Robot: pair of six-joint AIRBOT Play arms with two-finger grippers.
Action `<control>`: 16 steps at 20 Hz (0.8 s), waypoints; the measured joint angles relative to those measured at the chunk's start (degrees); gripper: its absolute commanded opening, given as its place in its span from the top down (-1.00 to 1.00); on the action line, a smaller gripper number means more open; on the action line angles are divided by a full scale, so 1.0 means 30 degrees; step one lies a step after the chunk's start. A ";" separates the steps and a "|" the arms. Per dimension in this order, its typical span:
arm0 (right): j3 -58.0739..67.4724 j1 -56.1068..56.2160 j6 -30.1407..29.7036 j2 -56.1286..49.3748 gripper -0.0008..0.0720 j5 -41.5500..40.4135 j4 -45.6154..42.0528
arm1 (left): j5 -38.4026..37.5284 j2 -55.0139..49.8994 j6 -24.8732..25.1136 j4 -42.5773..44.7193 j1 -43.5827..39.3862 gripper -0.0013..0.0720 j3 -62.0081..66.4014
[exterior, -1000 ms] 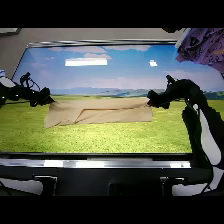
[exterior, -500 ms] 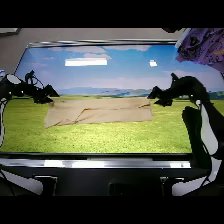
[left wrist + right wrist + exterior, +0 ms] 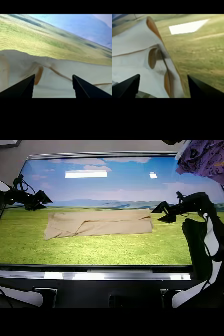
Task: Fold the clothes and pants, and hang the long-sleeved shirts on hangers.
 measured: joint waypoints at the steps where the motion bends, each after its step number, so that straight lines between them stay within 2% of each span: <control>1: 0.0000 0.0335 -0.0073 -0.0321 -0.81 0.0022 0.0168 | 0.0007 0.0036 -0.0036 0.0007 0.0000 -0.49 0.0007; 2: 0.0015 0.0678 -0.0080 -0.0605 -0.81 0.0102 0.0306 | 0.0007 0.0051 -0.0080 0.0015 0.0000 -0.49 0.0007; 3: 0.0036 0.1078 -0.0080 -0.0860 -0.68 0.0080 0.0605 | 0.0007 0.0058 -0.0109 0.0029 0.0000 -0.49 0.0007; 5: 0.0036 0.1923 -0.0073 -0.1297 0.16 0.0364 0.0809 | 0.0015 0.0080 -0.0175 0.0029 -0.0007 -0.49 0.0007; 6: 0.0029 0.2280 -0.0073 -0.1421 0.74 0.0627 0.0692 | 0.0015 0.0080 -0.0182 0.0029 -0.0044 -0.49 0.0007; 7: 0.0022 0.2616 -0.0073 -0.1494 0.91 0.0947 0.0488 | 0.0022 0.0095 -0.0197 0.0022 -0.0109 -0.49 0.0007; 8: 0.0022 0.2841 -0.0058 -0.1464 0.91 0.1137 0.0474 | 0.0036 0.0095 -0.0240 0.0022 -0.0240 -0.42 0.0007; 9: 0.0022 0.3016 -0.0029 -0.1304 0.91 0.1435 0.0357 | 0.0036 0.0095 -0.0240 -0.0044 -0.0452 -0.15 0.0007; 10: 0.0015 0.3126 0.0204 -0.0998 0.91 0.1559 0.0277 | 0.0044 0.0073 -0.0240 -0.0160 -0.0780 0.54 0.0007; 11: 0.0029 0.3169 0.0568 -0.0532 0.91 0.1574 0.0124 | 0.0058 0.0022 -0.0248 -0.0313 -0.1195 0.91 0.0007; 16: 0.0036 0.3257 0.3177 0.3344 0.91 0.0991 -0.2754 | 0.0546 -0.1093 -0.0801 -0.2164 -0.4823 0.92 0.0015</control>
